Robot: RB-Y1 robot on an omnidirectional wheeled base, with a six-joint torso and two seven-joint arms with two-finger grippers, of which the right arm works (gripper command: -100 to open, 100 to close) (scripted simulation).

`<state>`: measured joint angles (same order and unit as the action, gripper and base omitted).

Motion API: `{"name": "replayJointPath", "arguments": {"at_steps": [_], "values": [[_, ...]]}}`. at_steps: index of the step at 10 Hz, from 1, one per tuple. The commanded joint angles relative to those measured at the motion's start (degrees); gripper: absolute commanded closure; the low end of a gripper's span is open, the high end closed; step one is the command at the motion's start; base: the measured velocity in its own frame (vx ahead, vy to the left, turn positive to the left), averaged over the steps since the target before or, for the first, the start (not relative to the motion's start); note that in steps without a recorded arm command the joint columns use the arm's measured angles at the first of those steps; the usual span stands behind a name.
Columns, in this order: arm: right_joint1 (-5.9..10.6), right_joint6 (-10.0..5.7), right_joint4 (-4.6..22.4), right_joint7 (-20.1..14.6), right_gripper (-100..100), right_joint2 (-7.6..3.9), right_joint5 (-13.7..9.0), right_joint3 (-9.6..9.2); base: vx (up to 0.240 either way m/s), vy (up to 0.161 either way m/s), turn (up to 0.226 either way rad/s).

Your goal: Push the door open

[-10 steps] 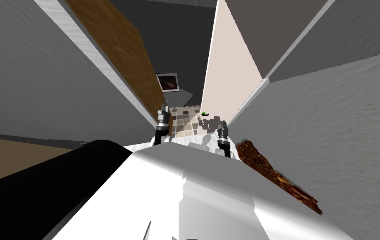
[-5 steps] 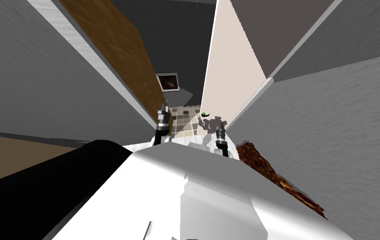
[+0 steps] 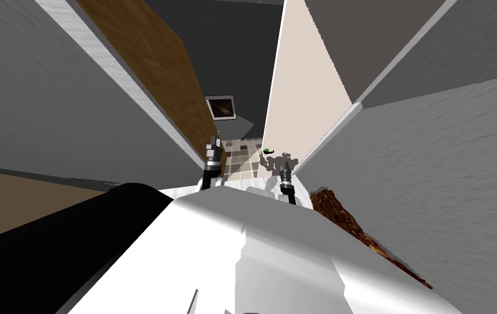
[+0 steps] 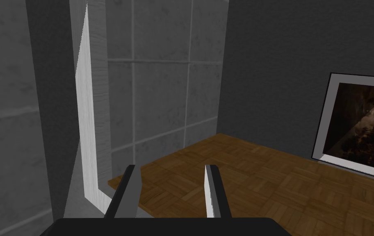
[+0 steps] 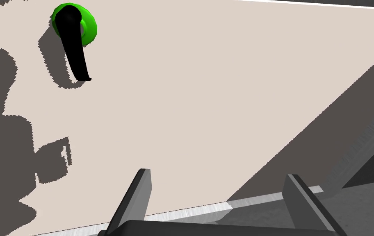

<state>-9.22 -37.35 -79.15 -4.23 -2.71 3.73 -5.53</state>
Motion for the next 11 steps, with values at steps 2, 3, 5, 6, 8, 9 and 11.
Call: {"name": "replayJointPath", "arguments": {"at_steps": [2,3,5,6,8,9,11], "values": [[1.33,-0.69,3.7,0.4,-100,0.22,-0.2,-0.46,0.064,-0.042,0.056],[2.2,-1.08,5.5,0.7,-100,0.37,-0.3,-0.77,0.053,-0.041,0.042],[3.08,-1.47,8.1,0.9,-100,0.51,-0.5,-1.08,0.043,-0.032,0.036],[3.08,-1.47,8.3,0.9,-100,0.51,-0.5,-1.08,0.039,-0.03,0.028],[4.74,-2.2,12.3,1.4,-100,0.89,-0.7,-1.65,0.06,-0.045,0.06],[5.56,-2.56,14.4,1.6,-100,1.08,-0.9,-1.94,0.089,-0.056,0.082],[7.1,-3.24,18.7,2.1,-100,1.52,-1.1,-2.48,0.096,-0.066,0.068]]}}
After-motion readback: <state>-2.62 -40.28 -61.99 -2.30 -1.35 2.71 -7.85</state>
